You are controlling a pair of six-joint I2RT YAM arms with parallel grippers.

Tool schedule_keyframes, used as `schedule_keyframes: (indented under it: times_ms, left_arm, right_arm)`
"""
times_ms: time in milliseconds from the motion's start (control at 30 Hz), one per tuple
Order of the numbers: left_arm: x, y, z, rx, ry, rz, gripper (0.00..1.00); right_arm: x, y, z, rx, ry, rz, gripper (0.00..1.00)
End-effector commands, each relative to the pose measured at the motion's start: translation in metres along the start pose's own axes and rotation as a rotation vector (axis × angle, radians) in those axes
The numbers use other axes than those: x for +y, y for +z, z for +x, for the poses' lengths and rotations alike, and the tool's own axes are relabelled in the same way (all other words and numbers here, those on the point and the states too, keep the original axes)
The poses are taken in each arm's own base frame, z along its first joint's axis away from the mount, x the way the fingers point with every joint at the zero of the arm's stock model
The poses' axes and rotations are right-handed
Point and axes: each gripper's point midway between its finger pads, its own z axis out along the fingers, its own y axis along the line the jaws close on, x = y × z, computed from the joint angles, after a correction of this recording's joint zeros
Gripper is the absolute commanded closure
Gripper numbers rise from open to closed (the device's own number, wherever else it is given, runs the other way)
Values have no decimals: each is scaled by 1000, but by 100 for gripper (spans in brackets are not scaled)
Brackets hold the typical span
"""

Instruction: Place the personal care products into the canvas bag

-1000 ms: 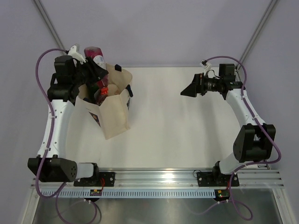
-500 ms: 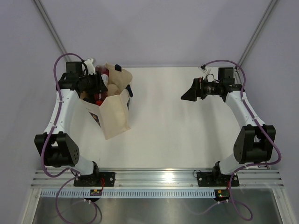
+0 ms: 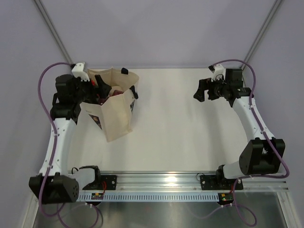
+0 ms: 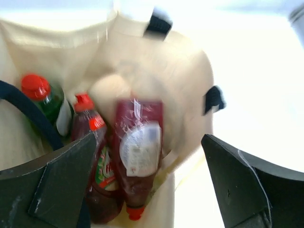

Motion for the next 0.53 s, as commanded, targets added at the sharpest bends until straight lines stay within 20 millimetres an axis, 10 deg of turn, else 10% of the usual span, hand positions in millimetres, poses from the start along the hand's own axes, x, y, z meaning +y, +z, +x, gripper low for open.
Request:
schedule_keyframes:
  times_ms: [0,500]
  left_arm:
    - [-31,-33,-44,-271,16,90,1]
    - [-40,-90,2,-381,30,51,1]
  right_arm:
    - [-42,-44,-41,-109,-20,351,0]
    - [-30,-118,-68,-304,68,535,1]
